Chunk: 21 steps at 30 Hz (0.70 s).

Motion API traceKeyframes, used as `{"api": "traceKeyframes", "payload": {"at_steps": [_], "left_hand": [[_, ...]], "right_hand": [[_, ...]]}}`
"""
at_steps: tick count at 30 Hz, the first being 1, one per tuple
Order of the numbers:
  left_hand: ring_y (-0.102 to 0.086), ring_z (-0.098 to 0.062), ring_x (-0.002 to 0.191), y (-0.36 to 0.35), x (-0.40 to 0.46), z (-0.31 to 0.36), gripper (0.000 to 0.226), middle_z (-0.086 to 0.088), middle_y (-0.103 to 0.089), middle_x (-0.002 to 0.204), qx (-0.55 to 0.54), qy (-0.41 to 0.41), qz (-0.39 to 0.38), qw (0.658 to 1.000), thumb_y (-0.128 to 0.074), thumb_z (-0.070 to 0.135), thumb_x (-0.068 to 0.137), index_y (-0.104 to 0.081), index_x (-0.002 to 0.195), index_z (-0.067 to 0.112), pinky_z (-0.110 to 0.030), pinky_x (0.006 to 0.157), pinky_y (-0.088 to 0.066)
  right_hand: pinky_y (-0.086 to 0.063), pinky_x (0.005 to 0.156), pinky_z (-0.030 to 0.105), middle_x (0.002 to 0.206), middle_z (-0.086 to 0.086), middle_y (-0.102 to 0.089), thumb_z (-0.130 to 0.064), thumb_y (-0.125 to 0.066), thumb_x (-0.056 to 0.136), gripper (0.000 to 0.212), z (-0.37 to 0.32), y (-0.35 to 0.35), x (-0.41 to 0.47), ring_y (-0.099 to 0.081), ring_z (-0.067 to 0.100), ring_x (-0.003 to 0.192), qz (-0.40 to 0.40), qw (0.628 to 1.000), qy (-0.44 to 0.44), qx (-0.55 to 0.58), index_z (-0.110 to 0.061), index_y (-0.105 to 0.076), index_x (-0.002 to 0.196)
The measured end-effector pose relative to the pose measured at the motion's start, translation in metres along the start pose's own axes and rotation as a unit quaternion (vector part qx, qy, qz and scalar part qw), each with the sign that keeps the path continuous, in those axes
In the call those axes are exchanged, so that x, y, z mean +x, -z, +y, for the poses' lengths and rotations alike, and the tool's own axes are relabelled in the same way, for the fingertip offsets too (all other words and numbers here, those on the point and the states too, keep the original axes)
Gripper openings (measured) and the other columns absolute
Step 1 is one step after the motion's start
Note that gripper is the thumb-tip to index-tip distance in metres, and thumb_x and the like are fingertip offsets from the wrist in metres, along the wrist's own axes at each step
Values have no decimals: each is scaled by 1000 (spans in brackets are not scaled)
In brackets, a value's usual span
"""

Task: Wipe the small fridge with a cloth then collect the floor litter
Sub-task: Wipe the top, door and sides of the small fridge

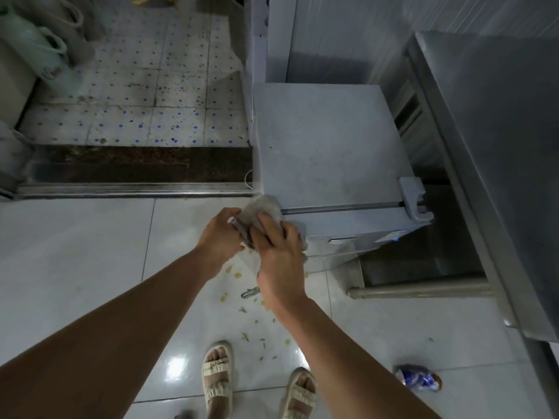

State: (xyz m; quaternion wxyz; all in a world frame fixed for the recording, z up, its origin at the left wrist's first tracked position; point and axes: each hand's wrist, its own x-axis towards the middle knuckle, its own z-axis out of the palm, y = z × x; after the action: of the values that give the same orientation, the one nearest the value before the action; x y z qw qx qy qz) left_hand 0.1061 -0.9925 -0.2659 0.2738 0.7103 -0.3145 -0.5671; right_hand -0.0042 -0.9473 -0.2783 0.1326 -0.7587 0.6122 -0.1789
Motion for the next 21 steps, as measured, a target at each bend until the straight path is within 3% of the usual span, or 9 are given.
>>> {"api": "traceKeyframes", "payload": {"at_steps": [3, 5, 9, 11, 14, 18, 21], "left_hand": [[-61, -26, 97, -1, 6, 4, 43, -6, -59, 109, 12, -15, -25, 1000, -52, -7, 89, -46, 127, 13, -39, 85, -51], [-60, -27, 100, -11, 11, 9, 41, -2, -56, 109, 89, -51, -1, 995, -50, -3, 91, -51, 126, 18, -39, 84, -51], [-55, -21, 93, -38, 8, 18, 54, 0, -52, 112, 188, -112, 33, 975, -45, -6, 84, -54, 124, 29, -30, 70, -53], [-53, -26, 104, -50, 5, 20, 55, -3, -49, 119, 230, -145, 49, 961, -45, -5, 80, -53, 125, 26, -40, 81, -54], [-37, -29, 124, -69, 1, 21, 55, -4, -35, 134, 302, -167, 73, 936, -46, 0, 79, -50, 128, 27, -49, 103, -38], [-18, -24, 139, -106, -5, 26, 52, -5, -22, 151, 389, -243, 79, 885, -50, 2, 83, -48, 131, 21, -39, 110, -20], [-5, -18, 144, -134, -2, 32, 57, 0, -12, 156, 406, -252, 34, 878, -46, 4, 86, -38, 139, 23, -39, 112, -20]], "right_hand": [[-51, 82, 40, 133, 4, -56, 3, -48, 73, 50, 40, 16, -1, -52, 34, 106, 35, 999, -21, -22, -10, -64, 119], [-52, 82, 42, 135, 4, -54, 4, -46, 72, 53, 75, 30, -3, -50, 34, 106, 47, 996, -47, -57, -9, -63, 120], [-51, 82, 47, 142, 6, -46, 11, -64, 70, 59, 132, 56, -2, -45, 37, 111, 42, 986, -140, -79, -8, -59, 126], [-47, 88, 46, 146, 5, -41, 7, -66, 73, 59, 145, 63, 2, -42, 36, 114, 53, 976, -197, -82, -10, -57, 128], [-45, 91, 45, 147, 5, -40, 5, -65, 74, 56, 134, 61, 5, -41, 34, 114, 83, 963, -248, -69, -10, -57, 128], [-48, 87, 45, 145, 6, -44, 1, -67, 76, 54, 128, 57, -1, -43, 35, 114, 40, 984, -162, -65, -9, -57, 128], [-52, 81, 45, 136, 9, -53, 3, -76, 65, 56, 154, 71, -2, -51, 38, 109, 53, 981, -157, -98, -7, -64, 120]]}}
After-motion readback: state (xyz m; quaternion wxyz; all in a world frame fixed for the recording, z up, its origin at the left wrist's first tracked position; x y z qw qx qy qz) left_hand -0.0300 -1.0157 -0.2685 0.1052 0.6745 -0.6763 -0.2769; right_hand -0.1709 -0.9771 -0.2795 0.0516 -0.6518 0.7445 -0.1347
